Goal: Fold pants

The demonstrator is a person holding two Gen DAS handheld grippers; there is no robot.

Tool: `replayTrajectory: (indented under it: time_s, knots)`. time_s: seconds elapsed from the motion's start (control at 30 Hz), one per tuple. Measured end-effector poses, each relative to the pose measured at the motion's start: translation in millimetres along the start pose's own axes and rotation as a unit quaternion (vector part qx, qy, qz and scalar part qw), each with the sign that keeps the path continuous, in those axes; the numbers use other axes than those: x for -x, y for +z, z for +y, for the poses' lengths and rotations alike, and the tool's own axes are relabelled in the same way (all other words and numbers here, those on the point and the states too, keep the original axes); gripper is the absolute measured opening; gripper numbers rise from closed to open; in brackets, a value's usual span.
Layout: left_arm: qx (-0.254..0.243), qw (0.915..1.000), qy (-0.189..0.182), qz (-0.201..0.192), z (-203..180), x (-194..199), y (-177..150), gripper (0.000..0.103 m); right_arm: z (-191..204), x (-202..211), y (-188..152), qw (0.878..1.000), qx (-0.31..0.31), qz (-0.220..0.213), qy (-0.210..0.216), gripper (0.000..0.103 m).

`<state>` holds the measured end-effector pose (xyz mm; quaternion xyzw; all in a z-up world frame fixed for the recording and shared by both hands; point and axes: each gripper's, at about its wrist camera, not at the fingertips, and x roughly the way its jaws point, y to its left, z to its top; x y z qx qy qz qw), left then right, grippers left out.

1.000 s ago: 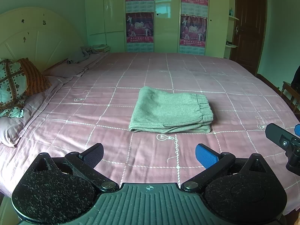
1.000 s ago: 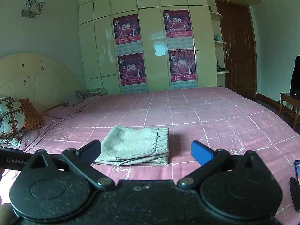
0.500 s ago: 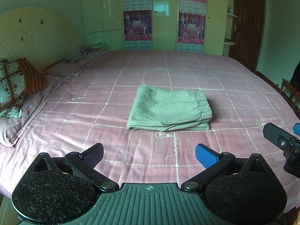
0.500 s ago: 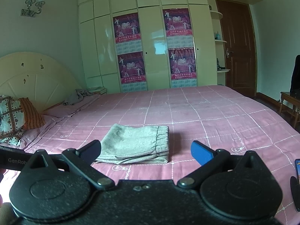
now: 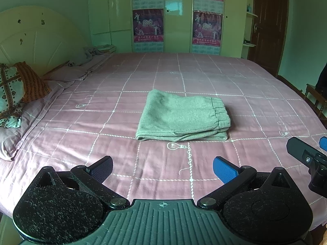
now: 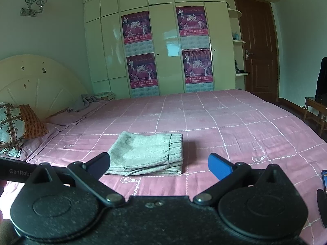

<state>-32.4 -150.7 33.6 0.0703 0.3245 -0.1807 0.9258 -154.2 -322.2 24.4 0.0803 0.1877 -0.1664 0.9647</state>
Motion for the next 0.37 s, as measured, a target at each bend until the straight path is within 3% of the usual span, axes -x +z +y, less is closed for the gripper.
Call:
replayTrajectory:
  time_s: [0.2,0.37]
  knots:
    - [-0.020,0.9997,-0.016,-0.007,-3.2,-4.6,-0.1,0.103,0.3,-3.5,-1.7,1.000,-0.001,0.004,-0.002,0.102]
    - [-0.037,0.9987,-0.006,-0.034,-10.2,-5.5,5.2,0.103,2.3,-7.7,-3.9,1.000,0.001,0.009,0.000,0.102]
